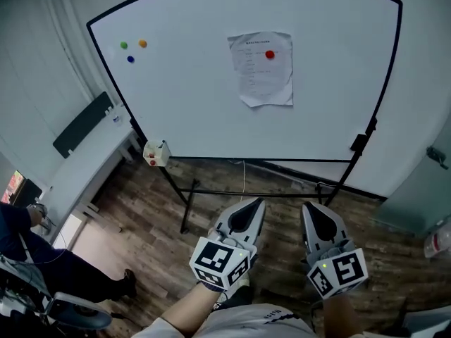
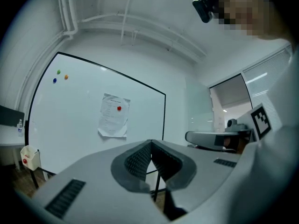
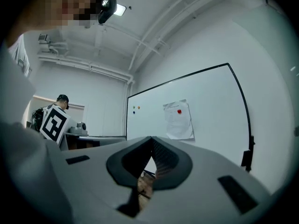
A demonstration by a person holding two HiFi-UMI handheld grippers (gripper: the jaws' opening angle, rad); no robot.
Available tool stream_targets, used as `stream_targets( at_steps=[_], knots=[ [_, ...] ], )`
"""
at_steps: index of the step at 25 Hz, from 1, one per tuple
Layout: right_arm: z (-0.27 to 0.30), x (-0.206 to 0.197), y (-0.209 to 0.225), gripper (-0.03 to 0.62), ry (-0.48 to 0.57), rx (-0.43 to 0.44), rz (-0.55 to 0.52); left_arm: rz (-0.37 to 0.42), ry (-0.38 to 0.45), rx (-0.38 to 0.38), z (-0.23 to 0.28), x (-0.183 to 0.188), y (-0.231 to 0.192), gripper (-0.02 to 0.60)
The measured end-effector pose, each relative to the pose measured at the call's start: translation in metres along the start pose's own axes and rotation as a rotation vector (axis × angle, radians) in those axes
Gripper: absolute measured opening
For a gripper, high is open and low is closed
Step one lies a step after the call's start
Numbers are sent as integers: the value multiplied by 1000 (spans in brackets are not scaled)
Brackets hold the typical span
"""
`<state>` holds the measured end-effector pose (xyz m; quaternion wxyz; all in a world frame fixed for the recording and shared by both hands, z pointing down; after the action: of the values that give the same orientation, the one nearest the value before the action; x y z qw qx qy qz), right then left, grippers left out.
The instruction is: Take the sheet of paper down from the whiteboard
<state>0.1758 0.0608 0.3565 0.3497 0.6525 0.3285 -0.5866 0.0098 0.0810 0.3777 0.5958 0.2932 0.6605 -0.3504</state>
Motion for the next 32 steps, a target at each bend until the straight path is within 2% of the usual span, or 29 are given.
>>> stream_targets(
  at_steps=[9, 17, 24, 32],
  knots=[
    [121, 3, -16, 12, 21, -57, -22, 59, -7, -55, 39, 24, -115, 12],
    [183, 2, -19, 14, 15, -73, -50, 52, 2, -54, 61, 28, -180, 12],
    [236, 6, -1, 14, 54, -48, -81, 88, 12, 5, 98, 38, -227, 14],
    [318, 27, 48, 14, 120, 8, -133, 133, 28, 109, 159, 61, -278, 14]
  ],
)
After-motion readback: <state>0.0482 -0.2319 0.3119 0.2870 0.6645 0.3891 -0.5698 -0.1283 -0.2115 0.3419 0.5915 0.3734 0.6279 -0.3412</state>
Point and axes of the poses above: the fingertips, and each gripper's own axes: z forward along the fingers, y to its right, x out of its top, the point moved 6 cm from there along -z, backward along the fingers, and after that the axes turned 13 degrees about -x, right-handed, at the moved point
